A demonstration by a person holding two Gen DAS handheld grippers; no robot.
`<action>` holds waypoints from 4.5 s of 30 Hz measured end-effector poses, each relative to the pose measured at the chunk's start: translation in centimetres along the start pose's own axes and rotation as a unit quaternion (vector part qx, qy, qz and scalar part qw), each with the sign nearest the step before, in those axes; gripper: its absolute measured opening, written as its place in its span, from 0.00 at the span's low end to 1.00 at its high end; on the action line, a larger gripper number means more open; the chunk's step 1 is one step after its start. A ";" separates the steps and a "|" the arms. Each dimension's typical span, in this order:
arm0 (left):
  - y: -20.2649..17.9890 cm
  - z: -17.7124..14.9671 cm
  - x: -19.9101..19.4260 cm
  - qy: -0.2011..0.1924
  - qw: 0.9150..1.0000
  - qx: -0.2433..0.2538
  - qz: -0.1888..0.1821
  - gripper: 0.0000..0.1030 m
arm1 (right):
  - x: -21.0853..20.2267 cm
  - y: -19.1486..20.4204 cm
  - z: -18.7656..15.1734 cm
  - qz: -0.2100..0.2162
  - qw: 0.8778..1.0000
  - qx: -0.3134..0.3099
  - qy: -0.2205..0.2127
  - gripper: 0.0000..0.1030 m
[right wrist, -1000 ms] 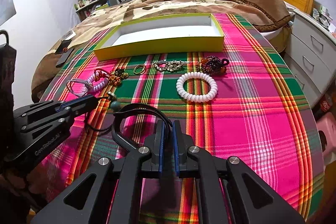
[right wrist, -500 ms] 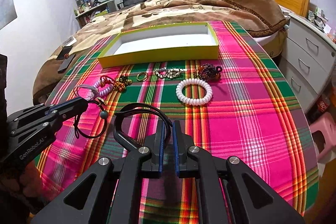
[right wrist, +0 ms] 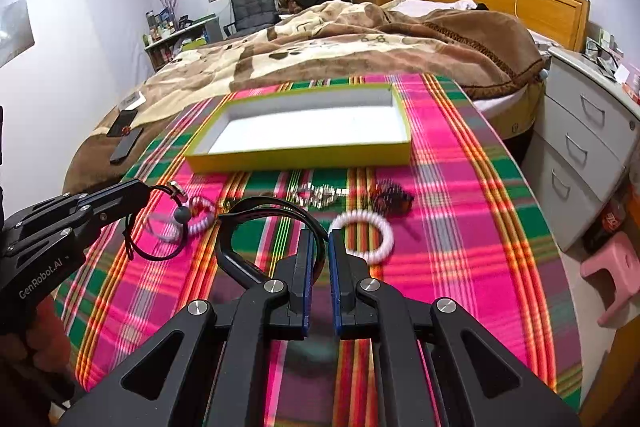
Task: Organize jewelry
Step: 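Carry both items into the yellow box and open both tools to release them, then withdraw both open tools from the box back over the jewelry, then grasp the orange beaded bracelet with the left tool while the right tool grasps the white coiled bracelet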
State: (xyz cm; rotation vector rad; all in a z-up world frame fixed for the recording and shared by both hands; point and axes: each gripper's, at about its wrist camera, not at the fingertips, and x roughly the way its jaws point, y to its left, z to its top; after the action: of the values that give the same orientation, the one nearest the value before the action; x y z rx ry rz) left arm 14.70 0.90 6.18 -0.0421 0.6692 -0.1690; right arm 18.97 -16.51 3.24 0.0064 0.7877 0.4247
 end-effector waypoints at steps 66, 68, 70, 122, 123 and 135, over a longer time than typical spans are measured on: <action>10.0 10.4 18.5 0.050 0.998 -0.014 0.048 0.11 | 16.7 -3.1 13.8 0.000 0.999 0.011 0.048 0.22; 9.7 10.1 16.9 0.038 0.998 -0.014 0.049 0.11 | 14.9 -2.9 13.2 0.004 0.999 0.008 0.033 0.22; 9.2 9.6 15.0 0.022 0.998 -0.011 0.050 0.11 | 13.4 -2.5 12.5 0.001 1.000 0.004 0.018 0.22; 4.3 -5.0 -0.2 -0.007 0.999 -0.029 0.032 0.11 | -1.2 -1.6 -3.9 0.011 0.999 0.012 -0.030 0.41; 4.4 -4.8 0.2 -0.004 0.999 -0.028 0.033 0.11 | -1.0 -1.8 -3.8 0.010 0.999 0.013 -0.028 0.41; 4.9 -3.7 3.6 0.025 0.999 -0.007 0.024 0.22 | 1.9 -3.1 -2.4 -0.011 1.000 0.024 0.000 0.41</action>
State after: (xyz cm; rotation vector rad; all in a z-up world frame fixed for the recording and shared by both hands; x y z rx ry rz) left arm 15.86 5.14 0.60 -0.0350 0.7202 -0.1189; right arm 19.66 -19.05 -0.22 0.0421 0.7976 0.3844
